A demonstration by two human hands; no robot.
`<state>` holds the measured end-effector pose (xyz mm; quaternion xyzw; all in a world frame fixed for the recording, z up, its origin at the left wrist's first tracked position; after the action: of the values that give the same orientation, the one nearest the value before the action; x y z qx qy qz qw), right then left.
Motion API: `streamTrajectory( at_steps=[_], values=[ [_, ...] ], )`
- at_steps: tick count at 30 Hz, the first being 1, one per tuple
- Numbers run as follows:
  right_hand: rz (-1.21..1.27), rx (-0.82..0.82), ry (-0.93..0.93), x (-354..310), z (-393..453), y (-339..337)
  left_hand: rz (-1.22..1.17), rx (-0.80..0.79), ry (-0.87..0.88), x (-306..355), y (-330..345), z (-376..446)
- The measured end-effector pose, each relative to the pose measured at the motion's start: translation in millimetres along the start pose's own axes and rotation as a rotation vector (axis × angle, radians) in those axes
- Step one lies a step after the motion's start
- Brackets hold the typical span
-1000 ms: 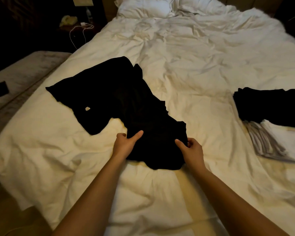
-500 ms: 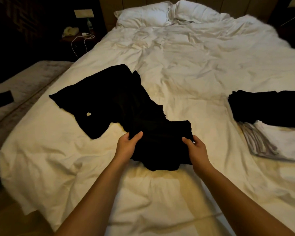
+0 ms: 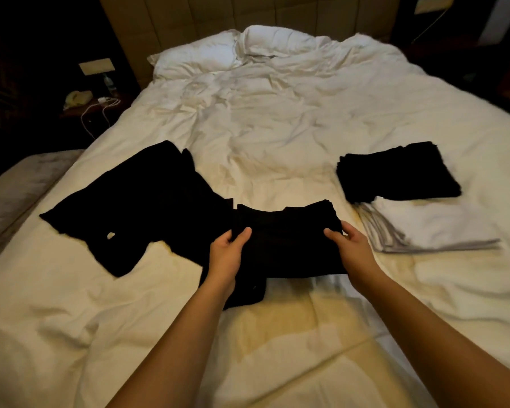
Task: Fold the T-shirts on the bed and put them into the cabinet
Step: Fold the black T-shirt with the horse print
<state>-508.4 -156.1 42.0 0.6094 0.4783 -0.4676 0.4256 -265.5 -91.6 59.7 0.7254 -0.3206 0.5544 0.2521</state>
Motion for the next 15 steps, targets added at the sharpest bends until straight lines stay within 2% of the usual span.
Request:
streamTrajectory(
  at_steps=[15],
  values=[
    [-0.129,0.104,-0.158,-61,119,-130,0.043,-0.121,0.049,7,189,-6]
  ],
)
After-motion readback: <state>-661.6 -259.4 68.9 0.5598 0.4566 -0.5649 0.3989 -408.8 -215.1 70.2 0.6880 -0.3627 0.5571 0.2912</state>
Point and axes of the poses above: each hand's wrist, its own z-axis towards the middle knuckle, its own y-axis out of the palm, x = y × z, the point moved 4 cm from there along z, towards the middle knuckle, and after that the axes turned 14 degrees about x, right-handed, at the moved point
